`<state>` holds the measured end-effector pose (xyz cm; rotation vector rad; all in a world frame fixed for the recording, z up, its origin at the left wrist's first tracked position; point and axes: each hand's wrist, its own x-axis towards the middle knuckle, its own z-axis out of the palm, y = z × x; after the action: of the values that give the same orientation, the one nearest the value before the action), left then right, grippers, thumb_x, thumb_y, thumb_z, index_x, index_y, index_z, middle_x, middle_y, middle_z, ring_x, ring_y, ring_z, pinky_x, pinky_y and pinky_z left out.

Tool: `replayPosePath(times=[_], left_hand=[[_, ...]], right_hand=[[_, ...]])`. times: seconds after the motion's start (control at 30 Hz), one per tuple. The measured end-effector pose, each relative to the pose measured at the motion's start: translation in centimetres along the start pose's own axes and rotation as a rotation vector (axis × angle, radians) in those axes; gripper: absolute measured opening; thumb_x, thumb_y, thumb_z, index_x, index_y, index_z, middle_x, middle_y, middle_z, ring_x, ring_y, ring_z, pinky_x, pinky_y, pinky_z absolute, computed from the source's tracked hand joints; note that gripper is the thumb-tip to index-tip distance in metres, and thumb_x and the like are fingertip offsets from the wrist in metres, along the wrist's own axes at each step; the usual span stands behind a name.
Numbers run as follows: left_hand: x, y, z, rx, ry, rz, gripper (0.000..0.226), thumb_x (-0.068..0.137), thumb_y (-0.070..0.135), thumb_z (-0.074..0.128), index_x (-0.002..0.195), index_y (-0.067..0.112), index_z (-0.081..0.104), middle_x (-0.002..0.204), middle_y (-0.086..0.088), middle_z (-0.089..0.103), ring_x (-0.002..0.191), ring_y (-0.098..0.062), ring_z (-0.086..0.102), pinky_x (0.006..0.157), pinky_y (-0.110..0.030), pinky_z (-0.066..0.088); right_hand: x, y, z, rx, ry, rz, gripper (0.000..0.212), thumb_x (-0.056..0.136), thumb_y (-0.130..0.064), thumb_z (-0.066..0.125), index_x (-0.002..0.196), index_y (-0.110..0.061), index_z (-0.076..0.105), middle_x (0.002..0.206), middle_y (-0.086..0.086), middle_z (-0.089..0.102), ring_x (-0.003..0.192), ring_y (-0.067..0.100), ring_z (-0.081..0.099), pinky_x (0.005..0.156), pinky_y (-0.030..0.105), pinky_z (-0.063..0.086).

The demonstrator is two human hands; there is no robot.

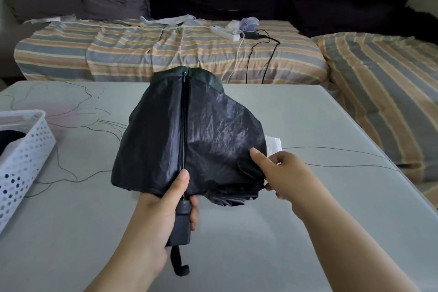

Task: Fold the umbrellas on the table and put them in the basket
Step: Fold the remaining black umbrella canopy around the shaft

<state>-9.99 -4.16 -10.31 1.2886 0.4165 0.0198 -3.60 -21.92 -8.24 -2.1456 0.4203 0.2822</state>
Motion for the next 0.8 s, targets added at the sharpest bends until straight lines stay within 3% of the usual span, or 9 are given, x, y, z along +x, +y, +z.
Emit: replayPosePath(times=[0.13,0.23,0.33,0.43,0.5,0.6,0.67,0.73,0.8], left_hand=[[0.3,0.1,-0.6,-0.02,0.027,-0.018,0.032,0.073,0.038,0.063,0.075,0.008,0.052,0.054,-0.007,0.055,0.038,-0.019,0.045,0.039,-0.024,0.04],[0.5,0.3,-0.7,-0.054,0.035,-0.039,0.033,0.07,0.039,0.064,0.074,0.008,0.054,0.054,-0.007,0.055,0.038,-0.018,0.045,0.037,-0.024,0.04],[0.8,0.3,-0.9,-0.081,0.043,-0.054,0.032,0.069,0.039,0.064,0.074,0.009,0.055,0.055,-0.007,0.054,0.038,-0.017,0.045,0.036,-0.025,0.04],[0.9,0.5,-1.2,-0.105,0.042,-0.078,0.033,0.07,0.04,0.065,0.079,0.009,0.057,0.055,-0.007,0.054,0.038,-0.017,0.044,0.036,-0.024,0.04],[1.0,0.7,-1.2,-0.159,0.028,-0.111,0.034,0.072,0.039,0.064,0.086,0.009,0.057,0.055,-0.006,0.053,0.038,-0.015,0.043,0.035,-0.023,0.039],[0.8,1.1,-1.0,-0.244,-0.032,-0.161,0.033,0.074,0.038,0.063,0.093,0.012,0.057,0.057,-0.004,0.05,0.039,-0.013,0.042,0.035,-0.022,0.039],[0.8,1.0,-0.8,-0.262,-0.047,-0.167,0.032,0.074,0.037,0.063,0.093,0.012,0.058,0.057,-0.004,0.05,0.039,-0.013,0.042,0.036,-0.022,0.039],[0.7,0.9,-0.8,-0.251,-0.036,-0.159,0.031,0.074,0.036,0.064,0.09,0.011,0.057,0.056,-0.005,0.051,0.039,-0.014,0.042,0.036,-0.022,0.039],[0.8,0.9,-0.8,-0.232,-0.035,-0.149,0.03,0.075,0.035,0.064,0.089,0.009,0.058,0.056,-0.006,0.051,0.039,-0.015,0.042,0.036,-0.022,0.039]], right_hand=[[-0.2,-0.2,0.1,0.137,-0.268,0.141,0.056,0.087,-0.063,0.051,0.093,-0.009,0.063,0.085,0.005,0.067,0.069,0.018,0.066,0.063,0.028,0.052],[0.0,-0.1,0.9,0.404,-0.352,0.155,0.038,0.092,-0.045,0.058,0.101,-0.009,0.064,0.078,0.008,0.07,0.064,0.017,0.068,0.061,0.027,0.052],[0.1,-0.1,1.5,0.566,-0.287,0.043,0.016,0.097,-0.023,0.056,0.095,-0.008,0.063,0.076,0.007,0.069,0.06,0.013,0.067,0.06,0.023,0.054],[0.2,0.1,1.6,0.438,-0.13,-0.189,0.019,0.098,-0.022,0.052,0.086,-0.011,0.061,0.056,-0.002,0.064,0.051,0.01,0.06,0.064,0.024,0.053],[0.0,0.1,1.7,0.431,-0.031,-0.312,0.022,0.099,-0.023,0.05,0.084,-0.009,0.06,0.046,-0.005,0.055,0.045,0.01,0.049,0.059,0.023,0.047],[-0.2,0.2,2.2,0.476,0.071,-0.349,0.029,0.101,-0.026,0.045,0.08,-0.008,0.055,0.043,-0.006,0.047,0.044,0.009,0.042,0.05,0.018,0.04],[-0.1,0.0,2.3,0.539,0.017,-0.26,0.027,0.099,-0.035,0.046,0.087,-0.014,0.059,0.051,-0.008,0.057,0.046,0.004,0.053,0.059,0.022,0.047],[-0.1,-0.2,2.4,0.62,-0.171,-0.126,0.034,0.091,-0.047,0.055,0.101,-0.016,0.064,0.081,-0.008,0.071,0.069,0.006,0.069,0.073,0.028,0.056],[0.0,-0.3,2.5,0.67,-0.282,-0.08,0.034,0.087,-0.04,0.064,0.105,-0.011,0.066,0.099,-0.001,0.073,0.084,0.011,0.072,0.069,0.023,0.057]])
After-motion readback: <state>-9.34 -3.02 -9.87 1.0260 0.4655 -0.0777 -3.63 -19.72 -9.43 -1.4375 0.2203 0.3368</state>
